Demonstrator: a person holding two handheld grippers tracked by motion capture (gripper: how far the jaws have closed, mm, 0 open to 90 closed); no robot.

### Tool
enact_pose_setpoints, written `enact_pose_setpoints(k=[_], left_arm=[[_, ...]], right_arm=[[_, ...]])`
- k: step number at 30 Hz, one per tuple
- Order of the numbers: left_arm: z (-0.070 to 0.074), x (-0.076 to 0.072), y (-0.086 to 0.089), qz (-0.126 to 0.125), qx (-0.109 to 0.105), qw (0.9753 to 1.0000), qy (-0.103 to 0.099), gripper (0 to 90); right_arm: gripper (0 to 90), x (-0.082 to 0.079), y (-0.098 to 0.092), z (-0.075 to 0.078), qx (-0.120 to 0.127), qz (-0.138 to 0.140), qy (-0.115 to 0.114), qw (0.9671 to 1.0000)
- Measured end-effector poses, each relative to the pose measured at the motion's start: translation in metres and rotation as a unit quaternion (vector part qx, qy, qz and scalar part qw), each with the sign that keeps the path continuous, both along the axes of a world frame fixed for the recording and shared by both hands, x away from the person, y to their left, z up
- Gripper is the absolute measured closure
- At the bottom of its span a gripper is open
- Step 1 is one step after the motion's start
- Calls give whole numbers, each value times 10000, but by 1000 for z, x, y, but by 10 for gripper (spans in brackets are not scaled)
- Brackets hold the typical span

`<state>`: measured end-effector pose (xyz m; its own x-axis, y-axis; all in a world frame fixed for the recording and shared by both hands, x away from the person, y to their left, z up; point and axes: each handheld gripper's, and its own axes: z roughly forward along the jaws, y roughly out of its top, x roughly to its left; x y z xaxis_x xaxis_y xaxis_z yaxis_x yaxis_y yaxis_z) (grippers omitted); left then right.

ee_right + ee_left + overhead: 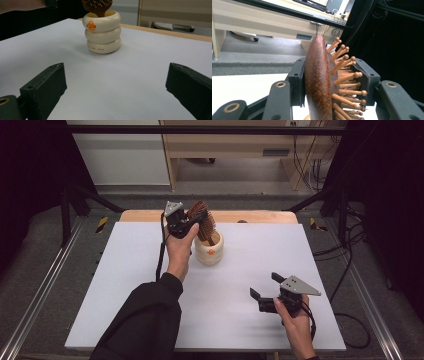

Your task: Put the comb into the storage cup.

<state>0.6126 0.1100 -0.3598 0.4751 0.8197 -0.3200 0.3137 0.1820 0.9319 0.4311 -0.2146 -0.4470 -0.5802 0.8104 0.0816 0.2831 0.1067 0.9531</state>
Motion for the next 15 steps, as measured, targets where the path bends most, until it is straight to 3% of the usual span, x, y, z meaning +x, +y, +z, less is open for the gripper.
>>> enact_pose_setpoints(k=[15], left_arm=[[-1, 1, 2, -5, -10, 10000, 19, 495]], right_arm=[[33, 0, 0, 0, 3, 9, 4, 10000]])
